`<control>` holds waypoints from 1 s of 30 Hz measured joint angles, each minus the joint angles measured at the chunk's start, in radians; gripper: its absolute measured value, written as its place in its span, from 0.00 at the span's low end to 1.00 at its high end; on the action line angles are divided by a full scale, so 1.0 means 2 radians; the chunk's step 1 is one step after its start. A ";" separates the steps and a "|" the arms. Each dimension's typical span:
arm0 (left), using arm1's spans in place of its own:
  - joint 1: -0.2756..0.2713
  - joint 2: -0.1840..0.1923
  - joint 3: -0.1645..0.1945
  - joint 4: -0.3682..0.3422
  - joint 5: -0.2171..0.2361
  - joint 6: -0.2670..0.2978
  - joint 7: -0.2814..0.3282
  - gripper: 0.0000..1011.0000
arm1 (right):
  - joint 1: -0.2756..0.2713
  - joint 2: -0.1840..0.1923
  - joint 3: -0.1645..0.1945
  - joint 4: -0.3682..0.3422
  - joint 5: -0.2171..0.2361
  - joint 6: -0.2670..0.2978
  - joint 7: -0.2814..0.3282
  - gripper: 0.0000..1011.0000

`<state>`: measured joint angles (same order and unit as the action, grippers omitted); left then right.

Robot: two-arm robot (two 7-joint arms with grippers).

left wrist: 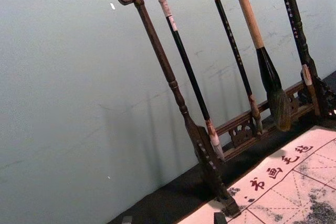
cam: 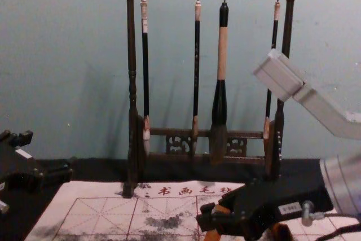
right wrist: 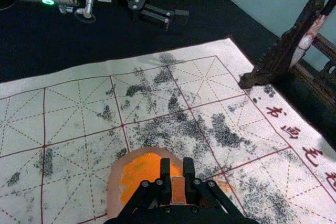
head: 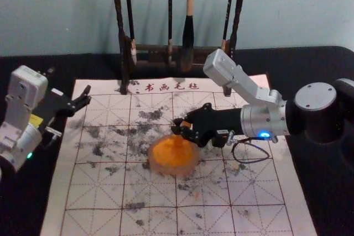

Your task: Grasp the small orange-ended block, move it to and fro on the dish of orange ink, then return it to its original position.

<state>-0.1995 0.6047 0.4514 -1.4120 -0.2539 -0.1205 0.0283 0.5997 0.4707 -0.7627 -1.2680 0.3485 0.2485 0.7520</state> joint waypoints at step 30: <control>0.000 0.000 0.000 0.000 0.000 0.000 0.000 0.99 | -0.003 0.017 -0.006 -0.015 -0.013 -0.010 0.019 0.13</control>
<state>-0.1995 0.6047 0.4513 -1.4120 -0.2539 -0.1205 0.0283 0.5930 0.5039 -0.7751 -1.2985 0.3234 0.2294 0.7890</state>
